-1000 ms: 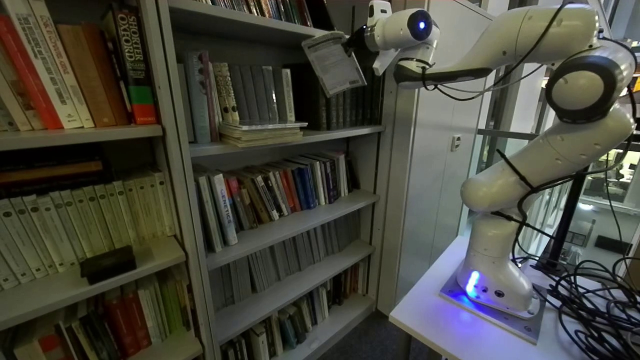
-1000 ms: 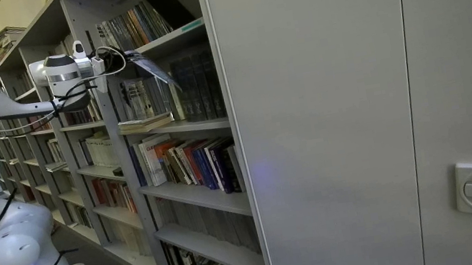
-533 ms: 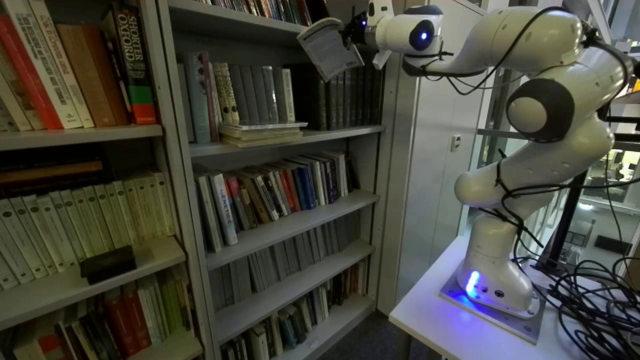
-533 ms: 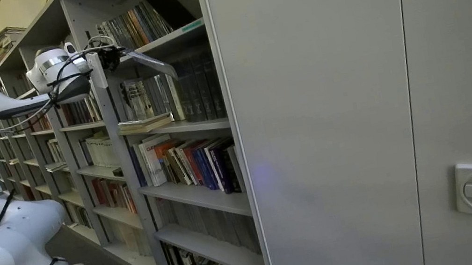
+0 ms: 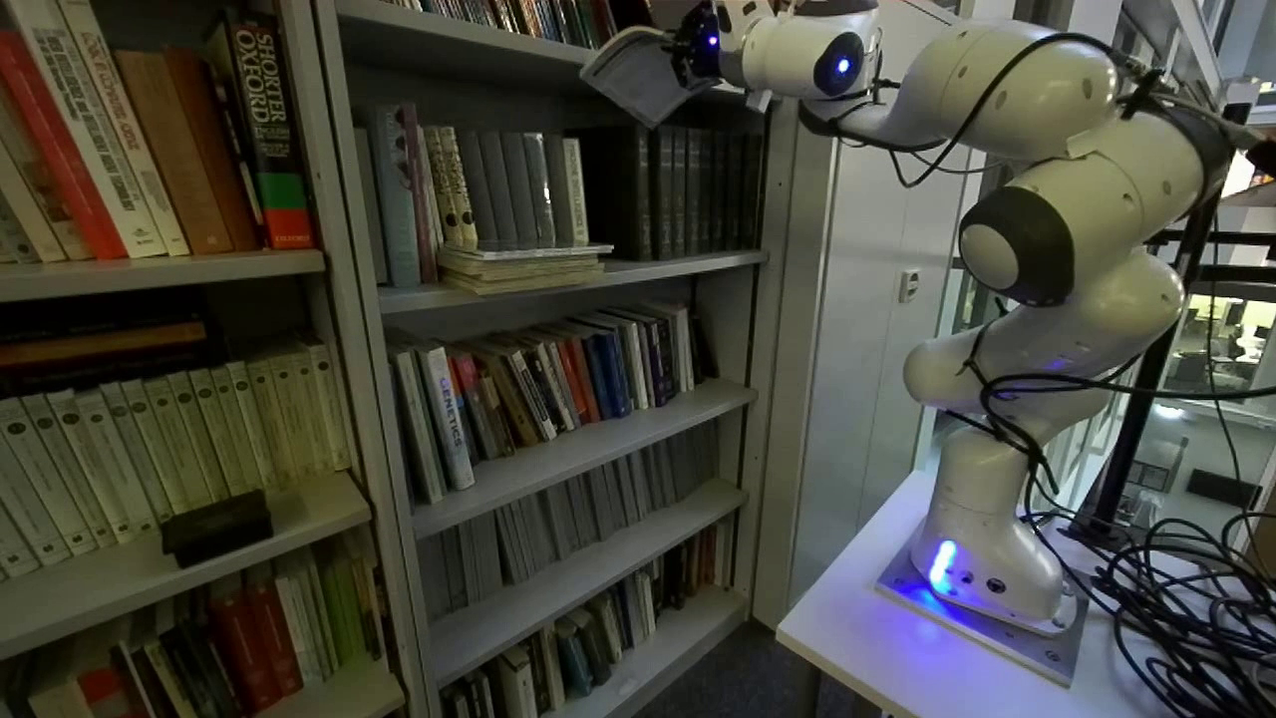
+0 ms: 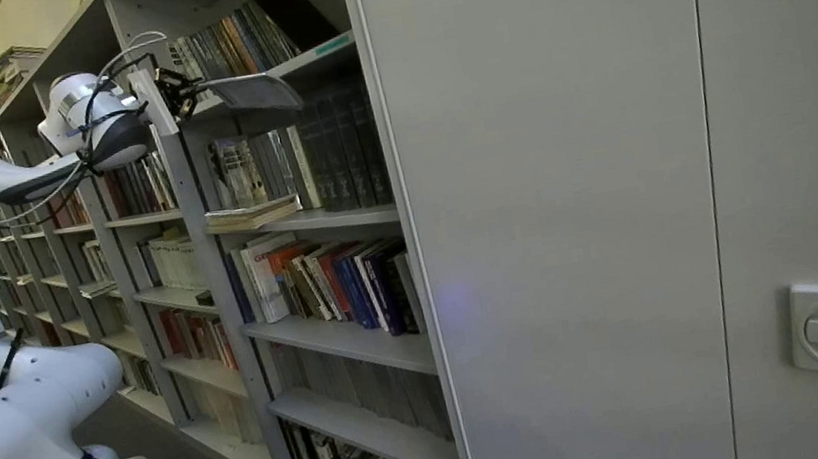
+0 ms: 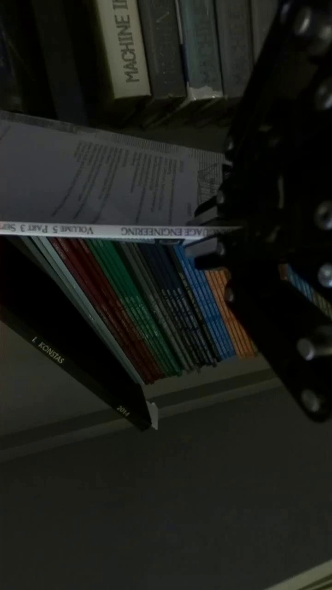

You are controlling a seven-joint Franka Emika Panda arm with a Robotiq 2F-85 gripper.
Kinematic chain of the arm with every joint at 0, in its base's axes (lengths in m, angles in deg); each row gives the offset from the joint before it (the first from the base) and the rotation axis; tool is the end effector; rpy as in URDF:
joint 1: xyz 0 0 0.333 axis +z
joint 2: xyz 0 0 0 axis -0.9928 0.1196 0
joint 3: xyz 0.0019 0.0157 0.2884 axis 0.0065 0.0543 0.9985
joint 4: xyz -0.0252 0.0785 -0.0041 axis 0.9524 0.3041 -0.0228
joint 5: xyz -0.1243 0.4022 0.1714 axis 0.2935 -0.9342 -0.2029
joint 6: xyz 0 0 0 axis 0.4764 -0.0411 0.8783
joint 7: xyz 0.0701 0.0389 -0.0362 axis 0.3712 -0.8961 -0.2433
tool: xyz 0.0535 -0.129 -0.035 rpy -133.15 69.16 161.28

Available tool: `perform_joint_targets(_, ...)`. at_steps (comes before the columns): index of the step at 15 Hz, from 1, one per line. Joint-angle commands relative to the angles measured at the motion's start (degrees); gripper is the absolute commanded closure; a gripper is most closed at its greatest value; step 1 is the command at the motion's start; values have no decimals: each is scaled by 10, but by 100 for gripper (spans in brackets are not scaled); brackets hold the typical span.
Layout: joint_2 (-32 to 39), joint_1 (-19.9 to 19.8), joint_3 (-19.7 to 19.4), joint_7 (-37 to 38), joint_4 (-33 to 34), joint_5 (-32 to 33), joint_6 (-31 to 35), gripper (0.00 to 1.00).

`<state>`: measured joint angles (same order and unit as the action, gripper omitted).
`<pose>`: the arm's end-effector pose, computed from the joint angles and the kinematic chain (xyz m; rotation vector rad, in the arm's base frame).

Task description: Pull one of the books out of the shelf and lay it on top of the pile of books

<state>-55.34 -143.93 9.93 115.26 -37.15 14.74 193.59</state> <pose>0.4741 0.1057 0.7950 1.1786 0.8502 1.3533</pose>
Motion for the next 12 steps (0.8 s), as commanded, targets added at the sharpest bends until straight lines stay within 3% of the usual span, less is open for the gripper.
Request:
perform_joint_targets(1,30,33,-6,-80,-18,21,0,98)
perform_joint_targets(3,46,54,-9,-94,-36,31,0,98)
perform_joint_targets(4,91,142,-24,-175,-65,12,-61,98)
perform_joint_targets(5,45,47,-13,-96,-58,31,20,98)
perform_joint_targets(7,91,116,-28,-112,-80,52,-4,98)
perform_joint_targets(12,141,183,-59,-90,-104,98,-5,98)
